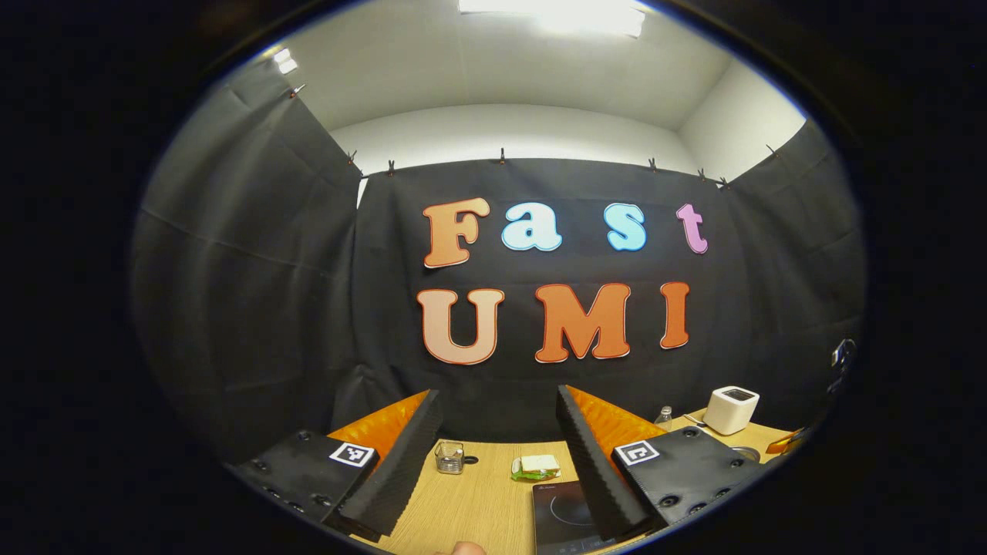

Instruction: First push the handle of the pot to place it horizontally, then grasp the pot with both hands and set it on the induction cooktop.

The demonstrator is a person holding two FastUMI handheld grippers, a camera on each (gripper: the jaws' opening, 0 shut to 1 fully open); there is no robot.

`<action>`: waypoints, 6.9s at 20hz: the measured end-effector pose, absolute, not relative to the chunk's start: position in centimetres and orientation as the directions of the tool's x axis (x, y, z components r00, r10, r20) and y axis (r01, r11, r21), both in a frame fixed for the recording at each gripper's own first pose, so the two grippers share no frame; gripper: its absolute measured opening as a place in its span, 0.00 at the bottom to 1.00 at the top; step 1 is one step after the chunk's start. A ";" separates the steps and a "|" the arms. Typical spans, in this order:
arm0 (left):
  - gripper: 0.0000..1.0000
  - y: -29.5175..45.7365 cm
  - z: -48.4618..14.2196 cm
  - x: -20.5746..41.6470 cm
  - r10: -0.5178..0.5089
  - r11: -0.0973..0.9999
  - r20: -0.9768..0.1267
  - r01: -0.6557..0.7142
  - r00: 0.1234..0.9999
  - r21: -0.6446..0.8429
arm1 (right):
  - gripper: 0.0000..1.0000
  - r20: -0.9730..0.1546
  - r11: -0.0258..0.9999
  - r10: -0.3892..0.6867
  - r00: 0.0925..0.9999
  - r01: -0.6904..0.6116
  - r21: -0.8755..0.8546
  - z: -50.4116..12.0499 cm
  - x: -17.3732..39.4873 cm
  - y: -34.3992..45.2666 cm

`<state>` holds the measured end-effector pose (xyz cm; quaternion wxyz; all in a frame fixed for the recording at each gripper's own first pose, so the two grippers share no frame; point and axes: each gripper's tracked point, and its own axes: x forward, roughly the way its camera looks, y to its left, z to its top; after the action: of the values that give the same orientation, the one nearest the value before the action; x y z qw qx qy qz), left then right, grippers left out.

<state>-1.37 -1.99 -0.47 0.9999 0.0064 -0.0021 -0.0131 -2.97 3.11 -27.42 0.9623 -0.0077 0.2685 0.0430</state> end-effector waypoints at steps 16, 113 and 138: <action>0.98 -2.3 -2.2 -0.3 -0.025 0.999 -0.033 0.027 0.999 0.039 | 0.00 -0.688 0.993 0.117 0.716 -0.102 0.062 -38.4 -5.6 5.0; 0.98 -11.4 -9.4 11.9 -0.071 0.992 -0.132 0.084 0.989 0.092 | 0.00 -0.737 0.953 -0.172 0.653 0.301 0.044 -42.5 11.1 -17.7; 0.97 -36.2 -32.2 11.0 -0.365 0.929 -0.440 0.349 0.821 -0.120 | 0.05 -0.585 0.960 -0.186 0.790 0.273 0.063 -35.3 13.3 -18.6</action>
<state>11.03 -36.16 -32.16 0.9539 -0.0170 0.2339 -0.1871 13.25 -18.59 -35.33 0.9432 0.0722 0.3007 -0.1215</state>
